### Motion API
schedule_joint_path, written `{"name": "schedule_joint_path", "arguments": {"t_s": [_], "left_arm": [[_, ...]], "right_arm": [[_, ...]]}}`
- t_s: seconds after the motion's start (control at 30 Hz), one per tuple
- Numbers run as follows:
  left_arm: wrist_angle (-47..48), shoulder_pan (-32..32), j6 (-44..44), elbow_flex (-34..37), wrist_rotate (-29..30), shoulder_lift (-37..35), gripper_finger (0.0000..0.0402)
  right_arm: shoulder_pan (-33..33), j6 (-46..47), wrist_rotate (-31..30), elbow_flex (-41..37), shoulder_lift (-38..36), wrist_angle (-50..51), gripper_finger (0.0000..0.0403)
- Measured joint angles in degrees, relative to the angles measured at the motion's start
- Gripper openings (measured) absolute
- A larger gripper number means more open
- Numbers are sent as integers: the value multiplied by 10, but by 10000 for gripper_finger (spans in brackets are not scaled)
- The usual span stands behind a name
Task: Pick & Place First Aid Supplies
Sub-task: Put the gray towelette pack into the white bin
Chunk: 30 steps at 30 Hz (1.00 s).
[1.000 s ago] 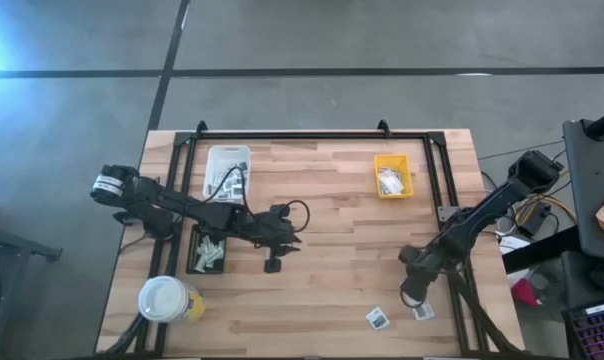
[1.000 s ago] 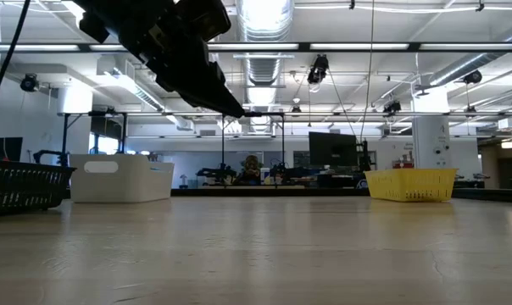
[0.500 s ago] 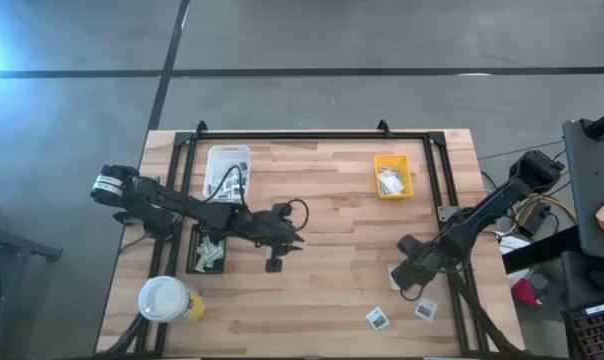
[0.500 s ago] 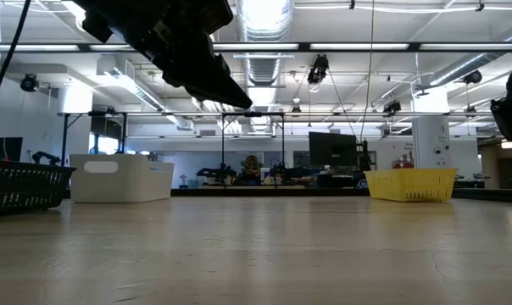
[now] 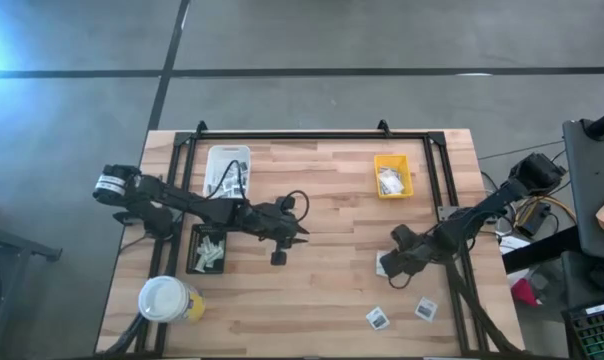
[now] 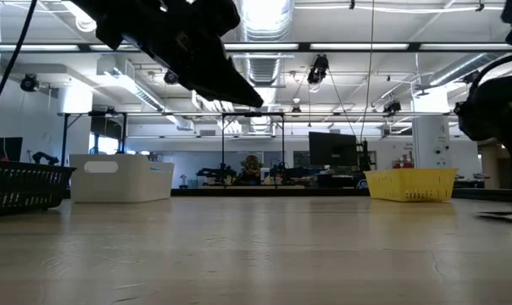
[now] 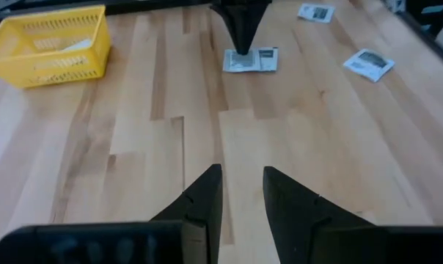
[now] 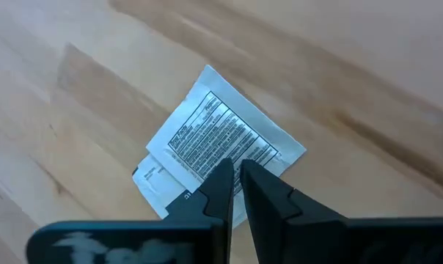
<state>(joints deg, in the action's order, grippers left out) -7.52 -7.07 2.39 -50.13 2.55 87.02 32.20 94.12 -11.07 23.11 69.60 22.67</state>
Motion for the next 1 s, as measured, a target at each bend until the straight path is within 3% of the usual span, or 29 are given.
{"name": "schedule_joint_path", "arguments": {"t_s": [0.2,0.43,0.6,0.77,1.0], "left_arm": [[-29,13,6,0,-7,37,94],[-115,15,31,-1,-12,93,94],[-129,24,55,-20,-26,125,94],[-132,44,43,-42,-78,150,94],[-131,66,-92,-71,-196,202,94]], "right_arm": [[-36,-44,0,0,16,-46,33],[-64,-106,-1,9,119,-194,33],[-79,-156,3,45,164,-208,33],[-105,-214,8,80,187,-201,33],[-143,-272,4,111,243,-211,33]]}}
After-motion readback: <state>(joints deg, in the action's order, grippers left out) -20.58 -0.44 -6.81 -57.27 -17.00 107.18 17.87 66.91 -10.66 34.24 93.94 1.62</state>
